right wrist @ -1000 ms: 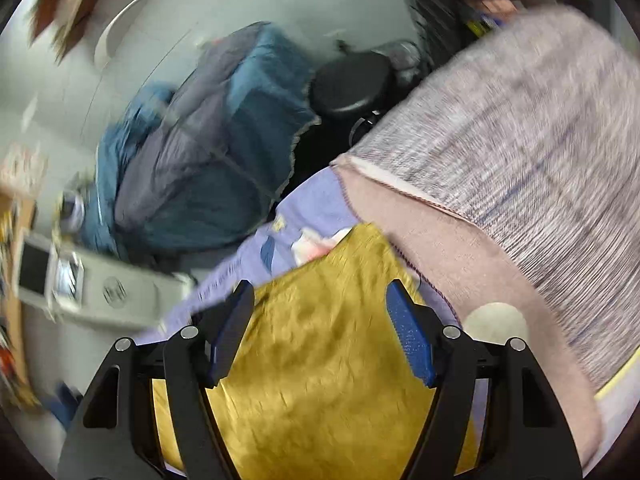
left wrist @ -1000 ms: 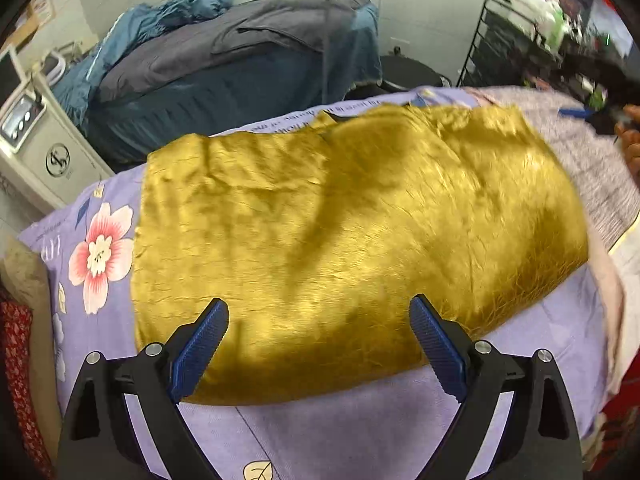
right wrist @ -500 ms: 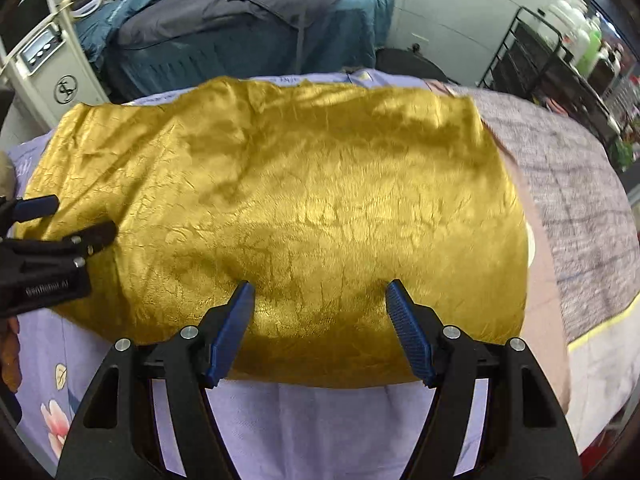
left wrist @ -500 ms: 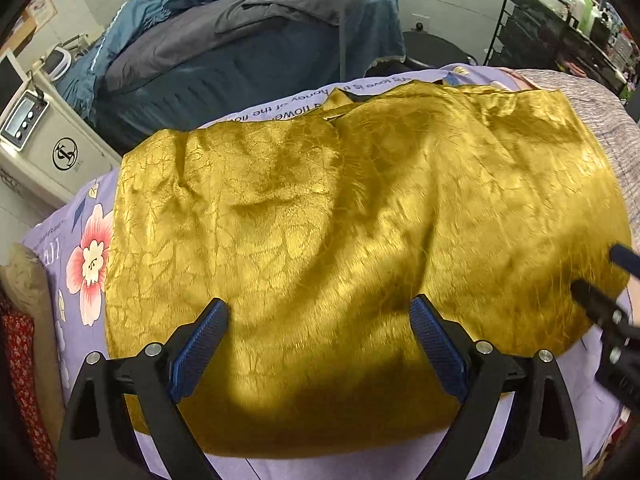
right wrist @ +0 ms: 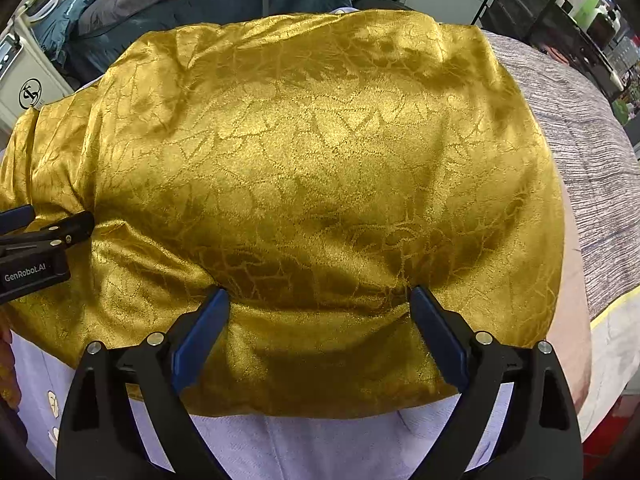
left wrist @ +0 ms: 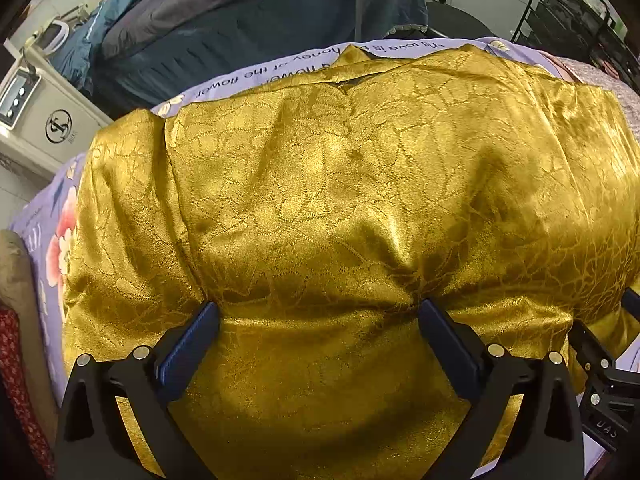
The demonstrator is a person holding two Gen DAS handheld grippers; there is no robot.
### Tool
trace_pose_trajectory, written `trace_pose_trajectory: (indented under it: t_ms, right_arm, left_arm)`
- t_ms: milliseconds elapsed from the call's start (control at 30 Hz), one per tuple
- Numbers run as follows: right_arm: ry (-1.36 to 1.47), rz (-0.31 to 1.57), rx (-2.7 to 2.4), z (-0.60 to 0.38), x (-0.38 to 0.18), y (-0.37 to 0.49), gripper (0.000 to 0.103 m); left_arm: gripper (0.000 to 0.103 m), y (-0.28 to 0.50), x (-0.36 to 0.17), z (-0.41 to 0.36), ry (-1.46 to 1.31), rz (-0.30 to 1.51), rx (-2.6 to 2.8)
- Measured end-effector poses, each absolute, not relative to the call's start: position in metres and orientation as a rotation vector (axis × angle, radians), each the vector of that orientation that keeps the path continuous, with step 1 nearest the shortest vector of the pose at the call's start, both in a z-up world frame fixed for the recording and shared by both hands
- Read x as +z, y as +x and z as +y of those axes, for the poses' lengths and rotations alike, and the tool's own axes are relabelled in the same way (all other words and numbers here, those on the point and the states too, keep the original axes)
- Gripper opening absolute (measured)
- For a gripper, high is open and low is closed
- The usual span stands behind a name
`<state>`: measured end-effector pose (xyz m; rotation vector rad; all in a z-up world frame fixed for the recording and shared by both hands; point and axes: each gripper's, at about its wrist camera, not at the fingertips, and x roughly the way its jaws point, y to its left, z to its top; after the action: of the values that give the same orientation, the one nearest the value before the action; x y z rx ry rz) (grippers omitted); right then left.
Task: Fold large clothes
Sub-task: 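Lay the hem over the collar with both tools and smooth the folded bundle, then grasp the folded jacket edge with both tools and lift it up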
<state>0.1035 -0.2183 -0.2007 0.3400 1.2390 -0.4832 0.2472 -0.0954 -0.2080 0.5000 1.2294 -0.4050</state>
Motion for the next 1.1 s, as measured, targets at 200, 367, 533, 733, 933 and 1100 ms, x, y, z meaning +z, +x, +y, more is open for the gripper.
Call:
trace_pose_trajectory:
  t_ms: [200, 367, 533, 733, 933, 1100]
  right_arm:
    - [0.339, 1.258, -0.477, -0.232, -0.209, 0.112, 0.096]
    - [0.35, 1.266, -0.438, -0.241, -0.208, 0.115, 0.096]
    - [0.317, 1.246, -0.416, -0.252, -0.188, 0.113, 0.096]
    - [0.239, 1.212, -0.418, -0.26, -0.168, 0.108, 0.096]
    - [0.165, 1.228, -0.415, -0.262, -0.166, 0.105, 0.096]
    - [0.146, 1.255, -0.408, -0.27, -0.168, 0.095, 0.096]
  left_arm:
    - [0.098, 0.252, -0.208, -0.098, 0.515, 1.251, -0.424]
    - [0.097, 0.244, -0.191, -0.094, 0.494, 1.229, -0.463]
    - [0.097, 0.244, -0.16, -0.061, 0.395, 1.207, -0.478]
    - [0.097, 0.25, -0.13, -0.001, 0.258, 1.195, -0.441]
    - [0.097, 0.263, -0.134, 0.038, 0.217, 1.222, -0.387]
    - [0.096, 0.274, -0.149, 0.057, 0.188, 1.257, -0.363]
